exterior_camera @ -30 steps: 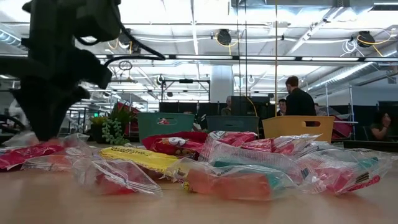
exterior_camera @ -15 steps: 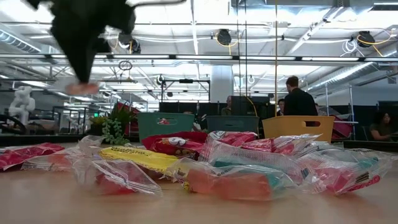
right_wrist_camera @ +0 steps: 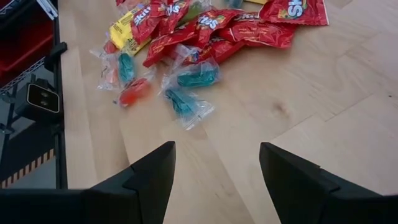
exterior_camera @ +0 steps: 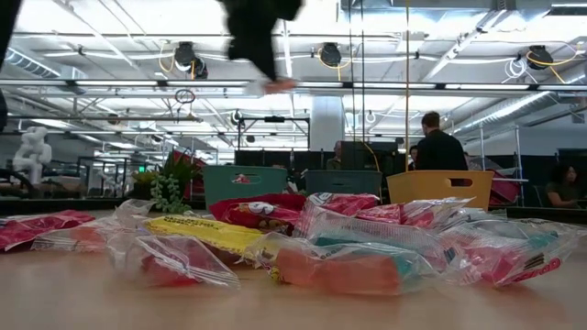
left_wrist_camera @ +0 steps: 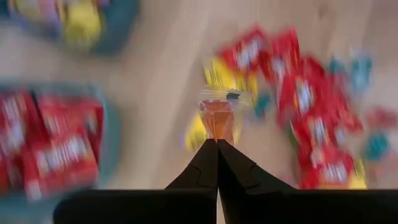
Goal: Sort candy
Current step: Put the orange gummy candy into the yellow bin, then put the yellow candy into the blue bin
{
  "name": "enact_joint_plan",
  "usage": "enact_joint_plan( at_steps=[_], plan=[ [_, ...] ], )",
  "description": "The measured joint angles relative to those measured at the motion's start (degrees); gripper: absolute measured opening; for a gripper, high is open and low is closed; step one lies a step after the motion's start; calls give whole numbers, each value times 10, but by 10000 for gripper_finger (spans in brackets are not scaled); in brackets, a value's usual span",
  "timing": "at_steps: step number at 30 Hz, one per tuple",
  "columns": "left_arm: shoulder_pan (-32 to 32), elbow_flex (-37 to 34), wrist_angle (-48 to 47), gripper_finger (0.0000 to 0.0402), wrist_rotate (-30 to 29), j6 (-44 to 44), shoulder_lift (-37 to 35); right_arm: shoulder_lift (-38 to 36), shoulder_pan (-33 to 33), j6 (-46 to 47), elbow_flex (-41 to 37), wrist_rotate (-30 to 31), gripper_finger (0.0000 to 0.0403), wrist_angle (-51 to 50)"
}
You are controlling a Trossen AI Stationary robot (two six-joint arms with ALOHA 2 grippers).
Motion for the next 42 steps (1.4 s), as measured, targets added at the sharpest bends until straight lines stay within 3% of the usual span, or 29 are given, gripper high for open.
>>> enact_joint_plan(
  at_steps=[8,14,19,24,33,42],
  plan=[
    [89,260,35,1,5,127,205,0,0,4,0,0,224,0],
    [135,377,194,0,31,153,321,0,0,26,0,14,224,0],
    [162,399,359,0,87,152,395,0,-2,37,0,73,224,0],
    [177,400,478,26,90,151,446,0,-9,59,0,76,224,0],
    [194,400,495,107,94,152,465,0,-9,93,0,75,224,-11],
    [198,400,507,122,92,155,465,0,-9,95,0,75,224,-36]
  ],
)
